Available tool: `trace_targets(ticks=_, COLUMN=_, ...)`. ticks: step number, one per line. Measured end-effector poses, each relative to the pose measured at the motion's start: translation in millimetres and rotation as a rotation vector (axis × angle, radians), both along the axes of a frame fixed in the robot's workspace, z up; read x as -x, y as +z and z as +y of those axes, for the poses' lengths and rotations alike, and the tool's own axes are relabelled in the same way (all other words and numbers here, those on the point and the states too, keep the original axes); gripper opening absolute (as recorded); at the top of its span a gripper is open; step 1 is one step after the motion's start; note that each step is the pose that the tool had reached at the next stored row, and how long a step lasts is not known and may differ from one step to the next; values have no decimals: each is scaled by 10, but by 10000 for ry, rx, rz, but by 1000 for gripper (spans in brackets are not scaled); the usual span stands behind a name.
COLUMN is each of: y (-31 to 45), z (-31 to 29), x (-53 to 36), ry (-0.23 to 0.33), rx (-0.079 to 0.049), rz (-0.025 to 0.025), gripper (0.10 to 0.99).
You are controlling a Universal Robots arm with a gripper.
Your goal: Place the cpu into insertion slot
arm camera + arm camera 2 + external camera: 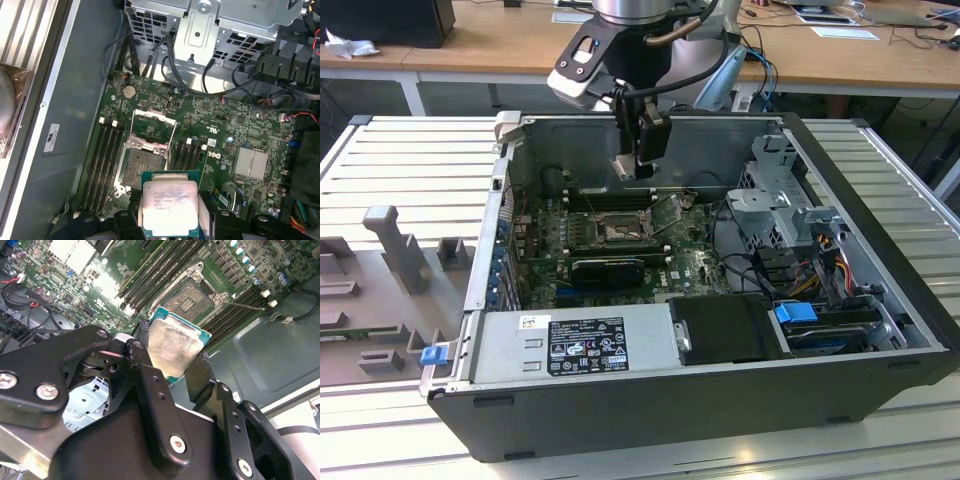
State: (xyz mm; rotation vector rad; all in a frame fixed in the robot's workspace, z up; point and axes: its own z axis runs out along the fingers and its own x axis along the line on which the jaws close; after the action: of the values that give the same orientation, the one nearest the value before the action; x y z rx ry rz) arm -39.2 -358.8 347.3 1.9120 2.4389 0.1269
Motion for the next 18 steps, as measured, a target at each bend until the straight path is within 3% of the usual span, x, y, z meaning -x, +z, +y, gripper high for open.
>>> trace_targets(ticks=9, y=-4, z=0, x=0, ry=-346, rx=0, rz=0, gripper=529)
trace_targets(ticks=18, y=-12, z=0, x=0, ry=-1155, rx=0, rz=0, gripper=529)
